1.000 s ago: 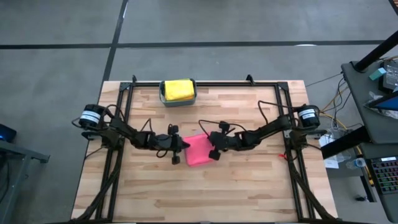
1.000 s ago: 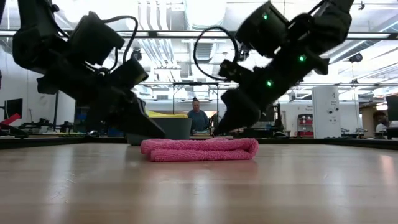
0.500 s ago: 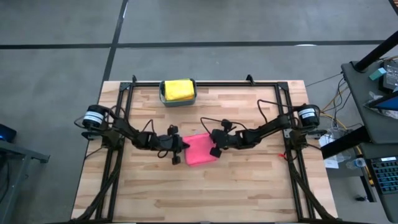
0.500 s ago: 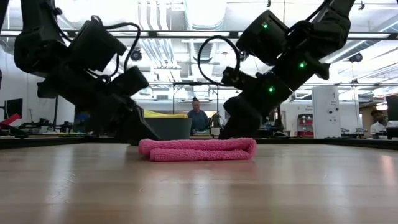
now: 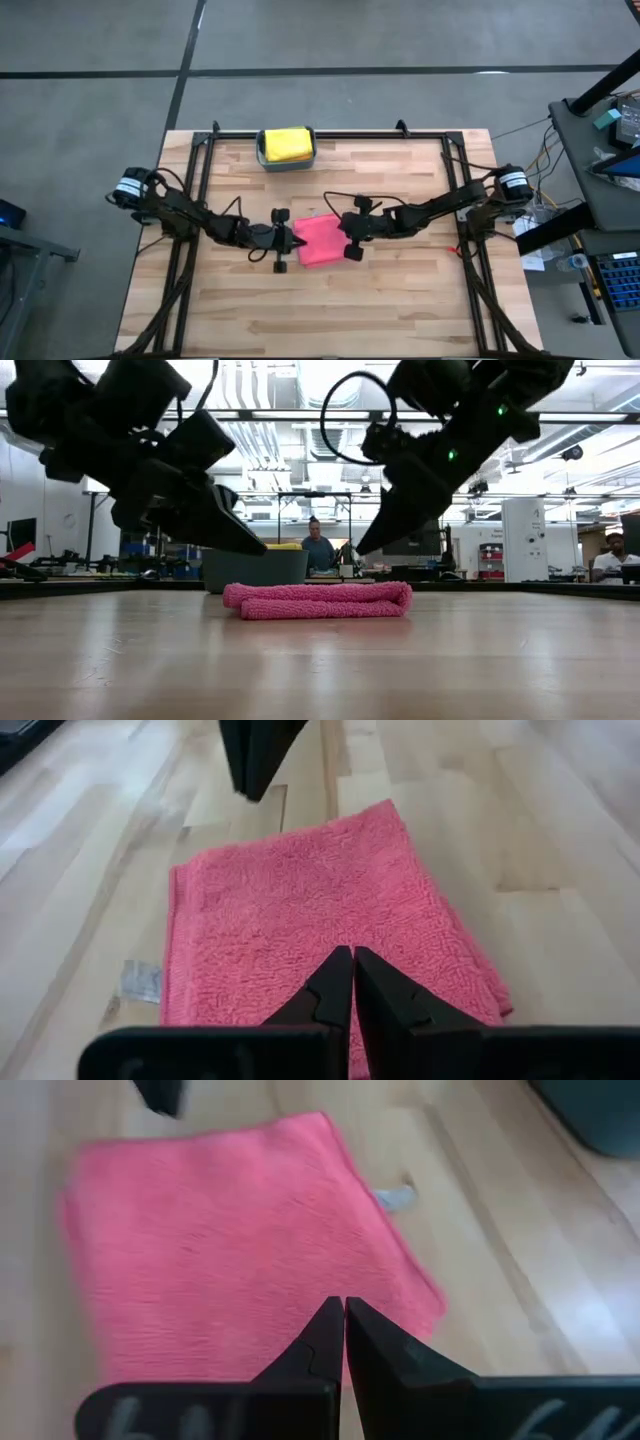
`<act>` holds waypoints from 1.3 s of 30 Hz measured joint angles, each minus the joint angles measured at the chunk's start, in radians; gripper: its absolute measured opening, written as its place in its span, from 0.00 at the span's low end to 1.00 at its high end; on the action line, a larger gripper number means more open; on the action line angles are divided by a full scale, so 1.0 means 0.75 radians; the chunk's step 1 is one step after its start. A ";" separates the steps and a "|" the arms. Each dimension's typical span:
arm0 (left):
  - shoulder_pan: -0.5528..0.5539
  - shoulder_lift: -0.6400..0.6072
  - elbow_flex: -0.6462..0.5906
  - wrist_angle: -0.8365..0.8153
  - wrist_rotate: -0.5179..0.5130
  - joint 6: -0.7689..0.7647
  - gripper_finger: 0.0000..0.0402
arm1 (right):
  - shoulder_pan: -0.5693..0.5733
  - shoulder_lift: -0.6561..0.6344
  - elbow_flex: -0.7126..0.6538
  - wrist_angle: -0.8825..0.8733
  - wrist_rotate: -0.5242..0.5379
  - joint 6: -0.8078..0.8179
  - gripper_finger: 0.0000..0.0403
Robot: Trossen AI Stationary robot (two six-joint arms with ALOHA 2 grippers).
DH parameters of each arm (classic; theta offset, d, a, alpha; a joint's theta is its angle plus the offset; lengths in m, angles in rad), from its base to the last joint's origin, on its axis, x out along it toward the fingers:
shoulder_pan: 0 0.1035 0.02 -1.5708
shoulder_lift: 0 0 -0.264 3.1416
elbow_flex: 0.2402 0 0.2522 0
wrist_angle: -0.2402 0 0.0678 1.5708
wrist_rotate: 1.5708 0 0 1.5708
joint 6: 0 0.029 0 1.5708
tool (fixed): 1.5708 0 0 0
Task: Fold microfiber towels
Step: Fold the pink towel
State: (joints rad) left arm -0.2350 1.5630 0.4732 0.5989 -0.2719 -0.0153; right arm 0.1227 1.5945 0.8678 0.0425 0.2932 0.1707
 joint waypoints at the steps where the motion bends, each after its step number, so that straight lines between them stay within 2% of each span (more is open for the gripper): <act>1: -0.012 -0.006 0.014 -0.033 -0.016 0.000 0.00 | 0.004 -0.009 0.007 -0.020 -0.014 0.019 0.02; 6: -0.049 -0.057 0.075 -0.219 -0.039 -0.005 0.00 | 0.014 -0.033 0.062 -0.178 -0.024 0.178 0.02; 11: -0.088 -0.155 0.099 -0.463 -0.048 -0.039 0.00 | 0.015 -0.035 0.117 -0.370 -0.114 0.312 0.06; 15: -0.134 -0.239 0.103 -0.612 -0.054 -0.040 0.00 | 0.027 -0.033 0.115 -0.401 -0.217 0.265 0.16; 18: -0.173 -0.276 0.105 -0.637 -0.054 -0.040 0.00 | 0.044 -0.031 0.109 -0.438 -0.294 0.150 0.24; 21: -0.221 -0.279 0.104 -0.641 -0.054 -0.041 0.02 | 0.081 -0.031 0.108 -0.479 -0.300 0.052 0.33; 25: -0.276 -0.271 0.106 -0.631 -0.054 -0.099 0.09 | 0.131 -0.031 0.102 -0.478 -0.295 -0.027 0.42; 29: -0.300 -0.226 0.107 -0.584 -0.061 -0.180 0.23 | 0.169 -0.023 0.090 -0.415 -0.216 -0.040 0.47; 33: -0.297 -0.162 0.107 -0.572 -0.087 -0.356 0.36 | 0.163 -0.010 0.088 -0.385 -0.075 0.165 0.49; 36: -0.297 -0.120 0.106 -0.561 -0.107 -0.487 0.43 | 0.140 -0.010 0.087 -0.394 -0.075 0.359 0.51; 39: -0.297 -0.101 0.106 -0.555 -0.130 -0.599 0.45 | 0.111 -0.010 0.087 -0.393 -0.080 0.553 0.52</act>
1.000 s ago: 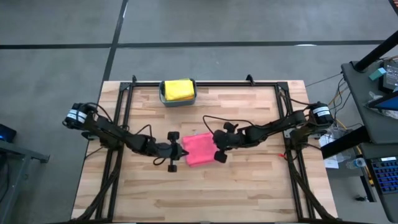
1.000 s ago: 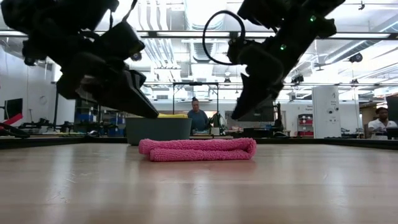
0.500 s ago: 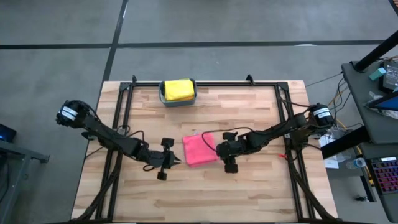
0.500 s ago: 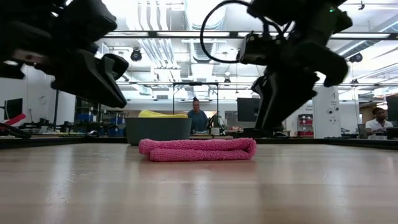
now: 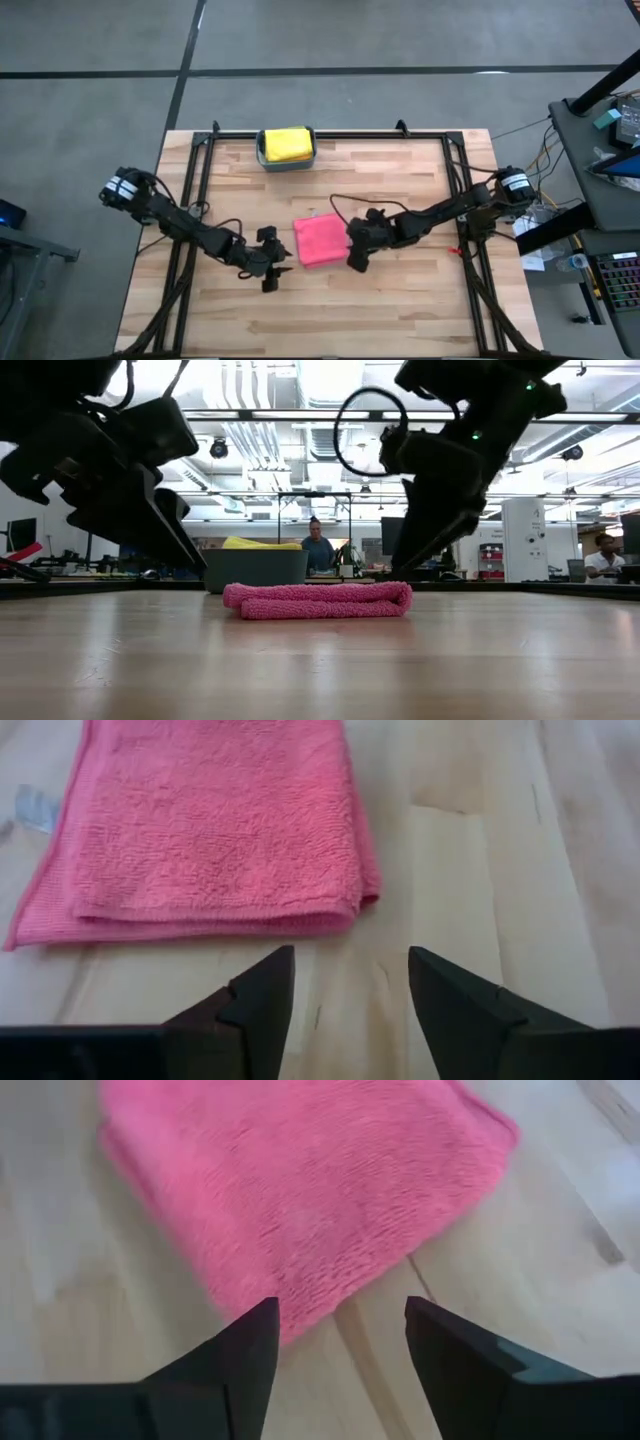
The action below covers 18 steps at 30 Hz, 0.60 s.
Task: Fold microfiber towels
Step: Fold the pink towel
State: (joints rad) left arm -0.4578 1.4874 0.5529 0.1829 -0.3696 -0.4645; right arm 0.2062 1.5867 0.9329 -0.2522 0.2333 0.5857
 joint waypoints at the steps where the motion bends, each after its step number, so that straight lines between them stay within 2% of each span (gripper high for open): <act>1: 0.000 0.004 0.000 0.001 -0.008 0.003 0.45 | -0.005 0.000 0.000 0.002 -0.003 -0.014 0.52; 3: -0.003 0.015 0.000 0.023 -0.009 0.093 0.45 | -0.006 0.000 0.000 0.005 0.004 -0.192 0.52; 9: 0.001 0.087 0.000 0.252 -0.026 0.532 0.45 | 0.050 0.018 -0.042 0.013 -0.007 -0.801 0.52; 13: 0.028 0.128 0.005 0.349 -0.037 0.686 0.45 | 0.063 0.047 -0.102 0.186 -0.006 -0.957 0.52; 18: 0.063 0.152 0.005 0.349 -0.034 0.704 0.46 | 0.062 0.092 -0.147 0.345 -0.006 -1.029 0.52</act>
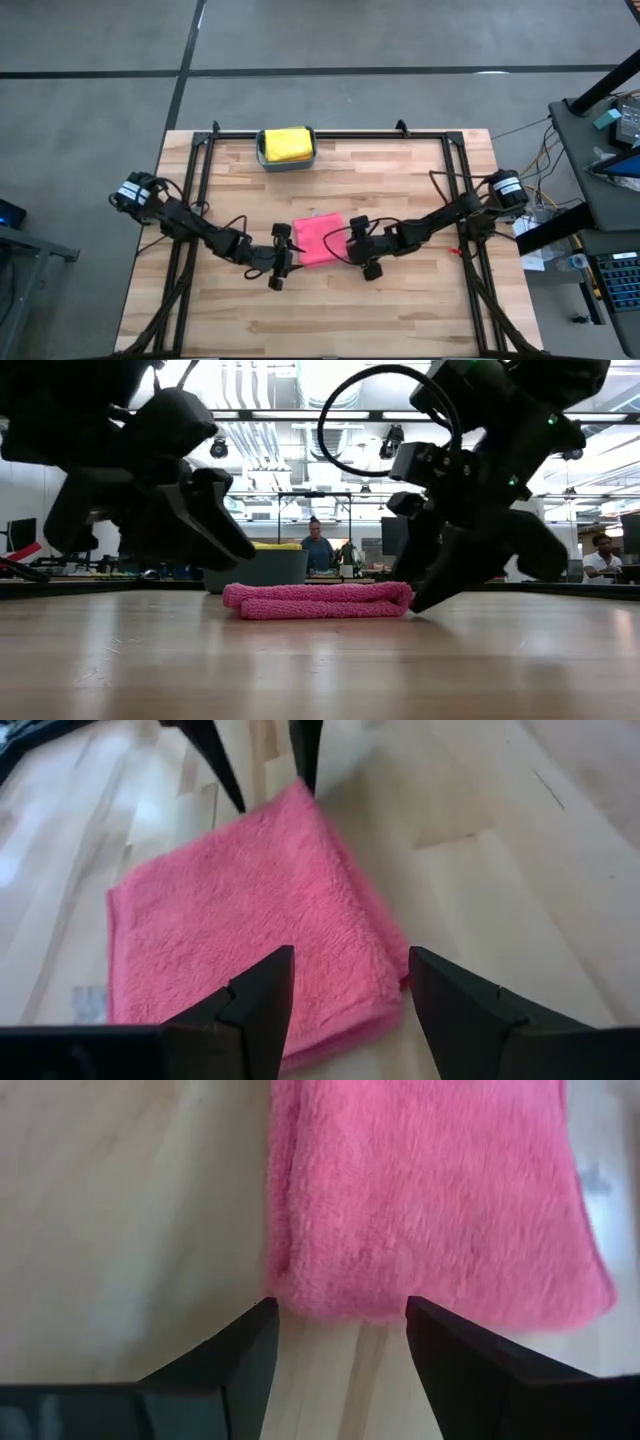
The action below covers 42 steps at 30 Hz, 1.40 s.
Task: Fold microfiber towels
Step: Fold the pink towel
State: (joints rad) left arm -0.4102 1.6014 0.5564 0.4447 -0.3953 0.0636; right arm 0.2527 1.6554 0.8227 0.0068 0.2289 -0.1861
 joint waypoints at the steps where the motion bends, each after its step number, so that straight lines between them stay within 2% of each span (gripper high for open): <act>1: 0.004 0.007 0.000 0.011 0.007 0.004 0.46 | 0.000 0.006 -0.001 0.032 0.000 -0.021 0.52; 9: 0.023 0.066 -0.004 0.012 0.030 0.044 0.46 | -0.007 0.063 -0.001 0.175 0.000 -0.115 0.52; 20: 0.038 0.089 -0.007 -0.079 0.026 0.066 0.46 | -0.020 0.080 0.000 0.190 -0.005 -0.092 0.52; 33: 0.050 0.260 0.003 0.210 0.012 0.058 0.45 | -0.020 0.081 -0.001 0.187 -0.001 -0.061 0.52; 37: 0.050 0.260 0.003 0.206 0.021 0.058 0.39 | -0.020 0.081 -0.001 0.181 -0.005 -0.031 0.48; 42: 0.048 0.262 0.003 0.196 0.036 0.028 0.21 | -0.021 0.082 -0.001 0.181 -0.001 -0.012 0.36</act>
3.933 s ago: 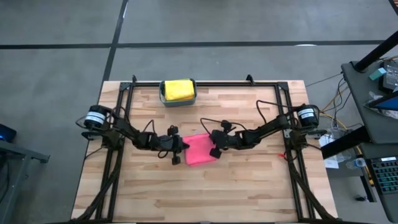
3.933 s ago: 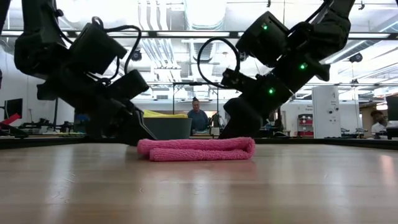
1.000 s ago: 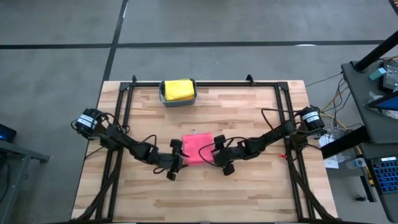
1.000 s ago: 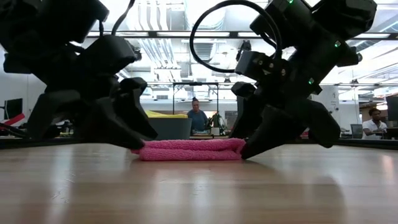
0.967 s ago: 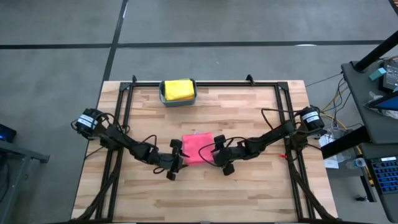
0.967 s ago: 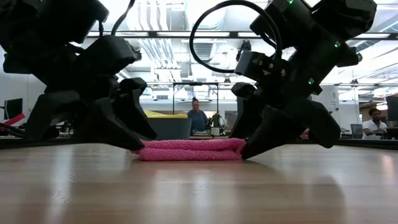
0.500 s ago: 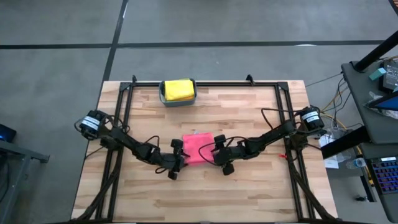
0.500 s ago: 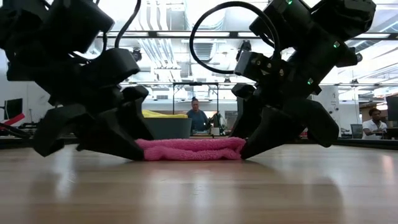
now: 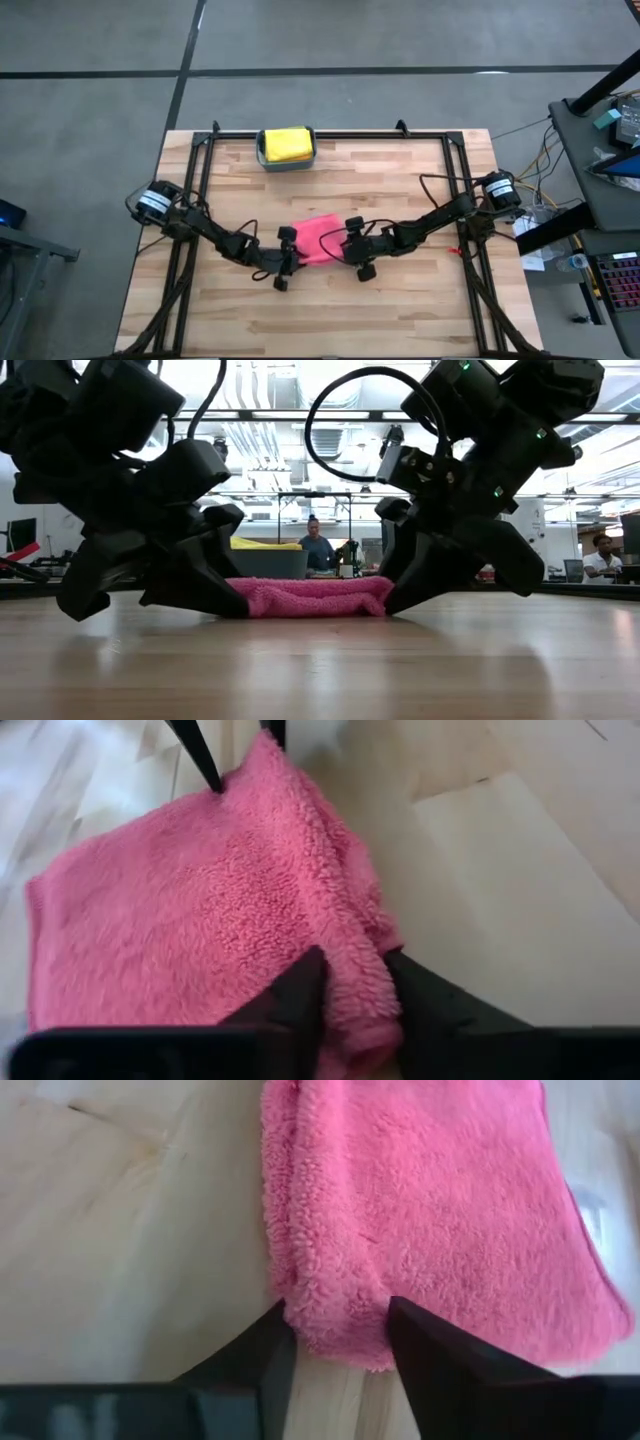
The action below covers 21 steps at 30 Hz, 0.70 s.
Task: Fold microfiber towels
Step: Fold the pink towel
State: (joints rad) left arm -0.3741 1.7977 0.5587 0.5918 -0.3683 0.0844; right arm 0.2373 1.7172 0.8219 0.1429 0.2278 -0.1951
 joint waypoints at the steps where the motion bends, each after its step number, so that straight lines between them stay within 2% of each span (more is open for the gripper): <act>1: 0.000 0.000 0.000 -0.001 0.002 0.000 0.17 | -0.001 0.000 -0.001 0.000 0.001 0.009 0.33; 4: 0.000 0.000 -0.001 -0.007 -0.006 -0.001 0.04 | -0.002 0.001 -0.001 0.011 0.007 0.016 0.22; 9: 0.001 0.001 -0.002 -0.007 -0.009 -0.033 0.01 | -0.002 0.001 -0.002 0.044 0.007 0.000 0.04; 15: 0.002 -0.054 -0.007 -0.050 0.002 -0.032 0.01 | -0.001 -0.008 0.007 0.020 0.006 0.001 0.03; 21: 0.000 -0.203 -0.007 -0.265 0.008 -0.073 0.00 | 0.000 -0.041 0.083 -0.108 0.007 0.039 0.03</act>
State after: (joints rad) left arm -0.3740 1.6458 0.5538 0.3927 -0.3626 0.0294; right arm 0.2375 1.6862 0.8845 0.0620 0.2333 -0.1659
